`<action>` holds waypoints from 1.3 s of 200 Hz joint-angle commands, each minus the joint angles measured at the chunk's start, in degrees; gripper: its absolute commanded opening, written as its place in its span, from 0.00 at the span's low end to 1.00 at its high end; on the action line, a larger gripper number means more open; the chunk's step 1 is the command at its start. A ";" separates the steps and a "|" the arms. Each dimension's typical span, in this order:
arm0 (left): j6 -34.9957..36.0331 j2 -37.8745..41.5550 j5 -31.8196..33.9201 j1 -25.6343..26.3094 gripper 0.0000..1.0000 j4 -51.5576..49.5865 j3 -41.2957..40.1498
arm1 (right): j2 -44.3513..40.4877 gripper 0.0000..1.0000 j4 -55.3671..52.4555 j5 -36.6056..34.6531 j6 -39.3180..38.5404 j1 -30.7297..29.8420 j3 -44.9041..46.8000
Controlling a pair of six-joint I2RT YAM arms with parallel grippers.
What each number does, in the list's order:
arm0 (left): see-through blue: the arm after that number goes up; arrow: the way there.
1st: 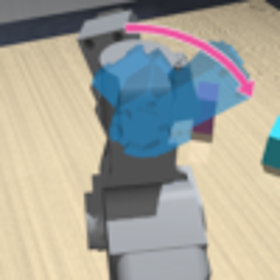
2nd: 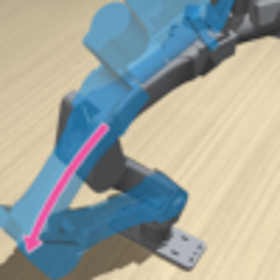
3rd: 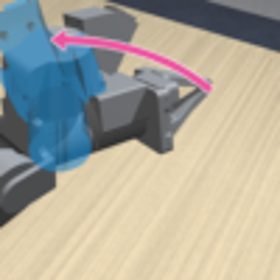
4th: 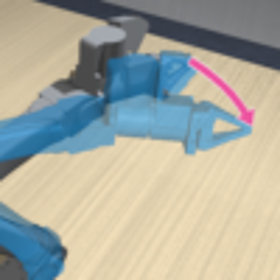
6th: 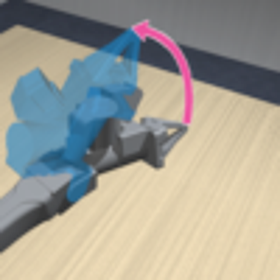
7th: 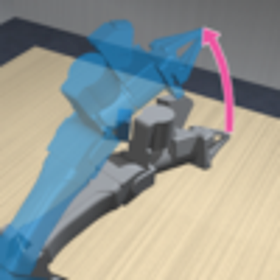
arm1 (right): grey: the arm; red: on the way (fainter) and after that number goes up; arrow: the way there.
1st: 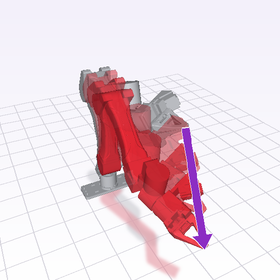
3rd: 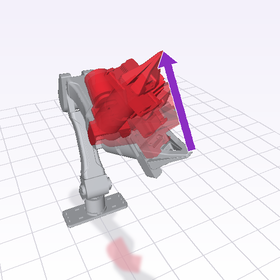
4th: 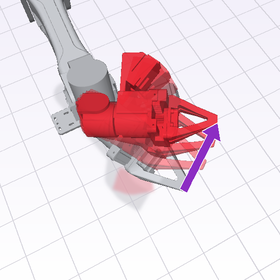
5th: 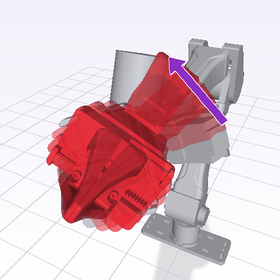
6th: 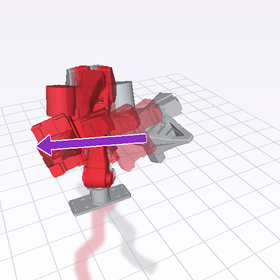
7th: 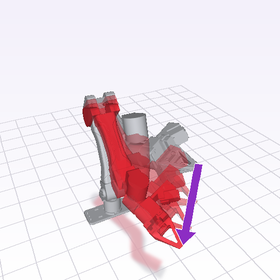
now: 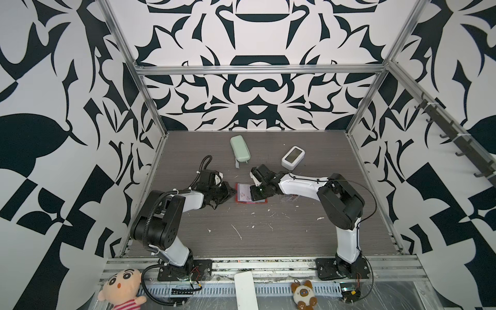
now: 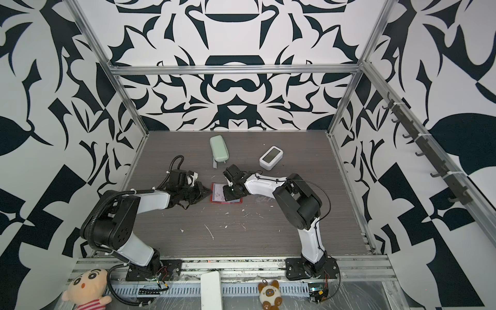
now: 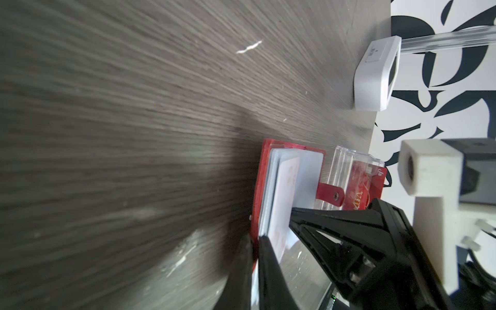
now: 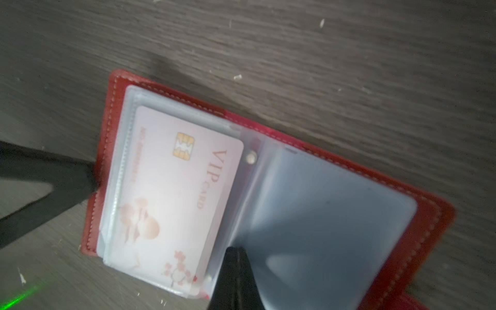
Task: Insert credit cards into a card holder
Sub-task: Insert the credit card into the card slot.
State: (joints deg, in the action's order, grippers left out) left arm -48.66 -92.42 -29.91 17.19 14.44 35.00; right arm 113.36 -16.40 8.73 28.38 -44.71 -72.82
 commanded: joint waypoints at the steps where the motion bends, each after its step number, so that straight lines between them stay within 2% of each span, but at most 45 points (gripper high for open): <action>1: -0.55 -0.02 -2.87 0.37 0.12 1.36 -0.46 | 1.47 0.00 -1.79 0.83 0.60 -0.29 1.10; 34: -0.46 -1.59 -3.83 0.30 0.19 1.68 -0.29 | 1.69 0.00 -1.18 1.22 0.80 -0.29 1.12; 94: 0.32 -2.76 -2.62 0.38 0.19 0.73 -0.48 | 1.44 0.00 -1.00 1.24 1.06 -0.29 1.30; 135: 2.11 -2.51 0.59 0.33 0.18 -3.10 -0.15 | 0.42 0.00 -0.82 1.10 1.15 -0.29 1.45; 173: 3.02 -2.16 2.08 0.35 0.11 -4.46 -0.22 | -0.92 0.00 -0.74 1.23 1.06 -0.28 1.10; 194: 2.87 -2.11 1.90 0.31 0.00 -4.12 -0.28 | -1.38 0.00 -0.52 1.33 1.24 -0.29 0.84; 229: 2.86 -0.29 2.12 0.38 0.00 -4.50 -0.55 | -2.95 0.00 -0.62 0.85 1.41 -0.26 0.97; 260: 4.75 3.29 4.16 0.31 0.00 -9.89 0.74 | -7.30 0.15 -1.72 -1.60 1.24 -0.38 1.19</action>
State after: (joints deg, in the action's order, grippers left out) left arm -45.98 -92.73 -27.49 17.32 9.58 35.00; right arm 111.79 -16.49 9.08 29.43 -44.73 -71.79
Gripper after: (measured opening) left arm 0.047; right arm 0.103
